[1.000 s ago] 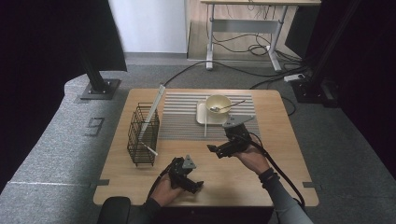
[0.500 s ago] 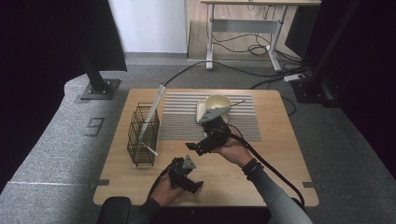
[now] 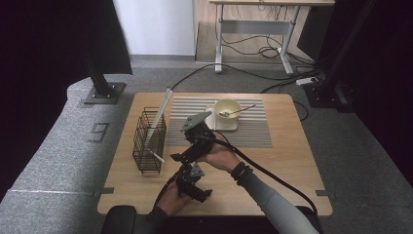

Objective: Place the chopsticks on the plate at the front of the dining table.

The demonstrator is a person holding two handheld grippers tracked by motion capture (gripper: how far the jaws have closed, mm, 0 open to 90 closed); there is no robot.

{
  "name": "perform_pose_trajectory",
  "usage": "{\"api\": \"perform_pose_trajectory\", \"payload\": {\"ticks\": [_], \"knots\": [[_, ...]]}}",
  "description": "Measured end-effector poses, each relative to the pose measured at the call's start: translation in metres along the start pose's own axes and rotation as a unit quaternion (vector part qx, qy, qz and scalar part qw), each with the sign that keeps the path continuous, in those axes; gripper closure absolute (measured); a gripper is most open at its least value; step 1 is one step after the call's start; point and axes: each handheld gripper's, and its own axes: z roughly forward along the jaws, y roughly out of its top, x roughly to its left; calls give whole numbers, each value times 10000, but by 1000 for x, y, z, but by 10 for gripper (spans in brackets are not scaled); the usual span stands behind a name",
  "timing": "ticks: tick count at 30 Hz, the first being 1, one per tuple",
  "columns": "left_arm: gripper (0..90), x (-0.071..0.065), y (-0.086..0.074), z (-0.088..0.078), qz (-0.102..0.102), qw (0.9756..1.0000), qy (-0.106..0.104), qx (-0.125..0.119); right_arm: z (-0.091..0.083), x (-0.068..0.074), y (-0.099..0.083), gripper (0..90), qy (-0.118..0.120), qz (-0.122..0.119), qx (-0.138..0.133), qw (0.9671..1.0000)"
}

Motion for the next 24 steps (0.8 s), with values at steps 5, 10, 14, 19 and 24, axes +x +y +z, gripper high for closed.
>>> {"api": "perform_pose_trajectory", "payload": {"ticks": [5, 10, 14, 19, 24], "knots": [[0, 0, 0, 0, -4, 10000, -2, 1, 19, 8, 7, 1, 183, -98, 149, 9997], [0, 0, 0, 0, 2, 10000, -6, -2, 35, 13, 10, 23, 277, -176, 285, 9991], [0, 0, 0, 0, 12, 10000, -13, -7, 41, 13, 10, 82, 149, -226, 384, 9989], [0, 0, 0, 0, 12, 10000, -14, 0, 37, 2, 13, 117, -41, -177, 314, 9993], [0, 0, 0, 0, 24, 10000, -9, 7, 35, -14, 15, 139, -373, -72, 271, 9989]]}}
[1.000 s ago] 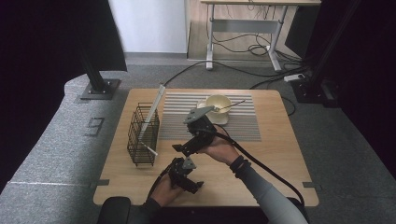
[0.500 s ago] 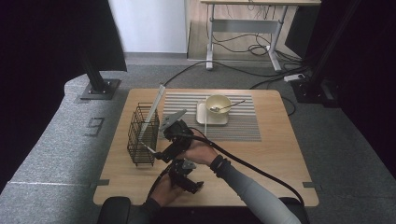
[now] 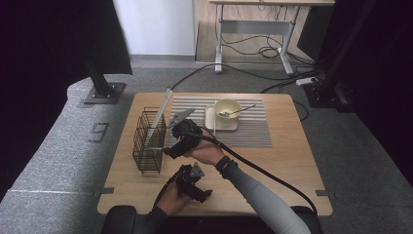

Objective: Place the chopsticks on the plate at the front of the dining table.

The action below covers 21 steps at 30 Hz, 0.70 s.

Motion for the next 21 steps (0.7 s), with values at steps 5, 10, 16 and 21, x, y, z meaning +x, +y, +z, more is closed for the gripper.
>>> {"api": "perform_pose_trajectory", "payload": {"ticks": [5, 10, 16, 21], "knots": [[0, 0, 0, 0, 6, 10000, -15, 6, 10, -13, -2, 186, -111, 130, 48, 9998], [0, 0, 0, 0, 0, 10000, -23, 5, 22, -16, -4, 354, -12, 147, -79, 9999], [0, 0, 0, 0, 17, 10000, -28, 7, 27, -16, -5, 612, 127, 27, -228, 9997], [0, 0, 0, 0, 16, 10000, -26, 1, 27, -14, -5, 782, 127, -154, -356, 9992]]}}
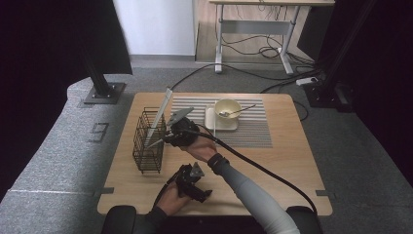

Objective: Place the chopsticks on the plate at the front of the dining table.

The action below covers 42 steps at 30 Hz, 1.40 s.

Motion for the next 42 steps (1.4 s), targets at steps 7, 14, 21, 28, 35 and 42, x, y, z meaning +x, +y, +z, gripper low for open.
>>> {"api": "perform_pose_trajectory", "payload": {"ticks": [7, 14, 21, 28, 35, 42], "knots": [[0, 0, 0, 0, -11, 10000, 1, -2, -1, 5, 1, 828, -58, -287, 106, 9995], [0, 0, 0, 0, 6, 10000, -1, 2, -11, 3, 5, 828, 52, -215, 13, 9998], [0, 0, 0, 0, -10, 10000, 13, 6, -31, -1, 11, 828, 283, -103, -82, 9995], [0, 0, 0, 0, -4, 10000, 13, 10, -52, -2, 18, 829, 390, -77, -219, 9990], [0, 0, 0, 0, -10, 10000, 13, -5, -72, -3, 24, 829, 367, -37, -335, 9988], [0, 0, 0, 0, -8, 10000, 10, -7, -99, -7, 29, 829, 247, -17, -487, 9985]]}}
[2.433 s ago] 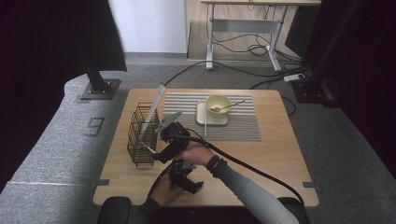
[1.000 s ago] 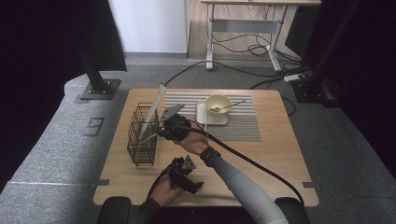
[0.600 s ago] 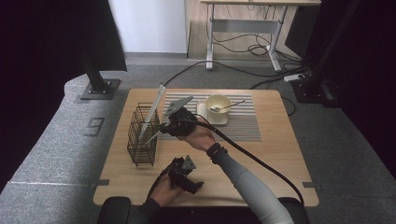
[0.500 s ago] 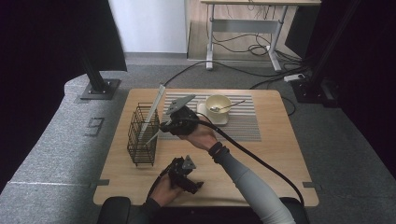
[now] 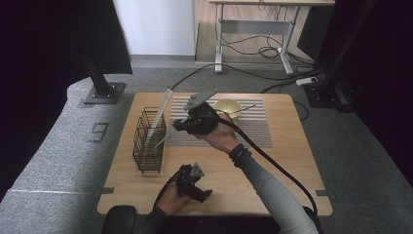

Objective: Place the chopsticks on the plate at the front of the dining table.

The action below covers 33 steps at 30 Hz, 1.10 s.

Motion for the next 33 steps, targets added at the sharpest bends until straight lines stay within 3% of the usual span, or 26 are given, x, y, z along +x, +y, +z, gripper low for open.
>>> {"api": "perform_pose_trajectory", "payload": {"ticks": [14, 21, 26, 33], "knots": [[0, 0, 0, 0, -11, 10000, -3, -9, -46, -8, 3, 829, -466, -31, -58, 9989], [0, 3, -1, -2, -157, 9998, -90, -72, -62, -13, -7, 829, -619, -17, -5, 9981], [10, 8, -2, -6, -314, 9993, -121, -164, -71, -15, -18, 829, -629, 17, -1, 9980], [23, 14, 0, -17, -368, 9982, -92, -456, -77, -15, -32, 829, -616, 54, 24, 9981]]}}
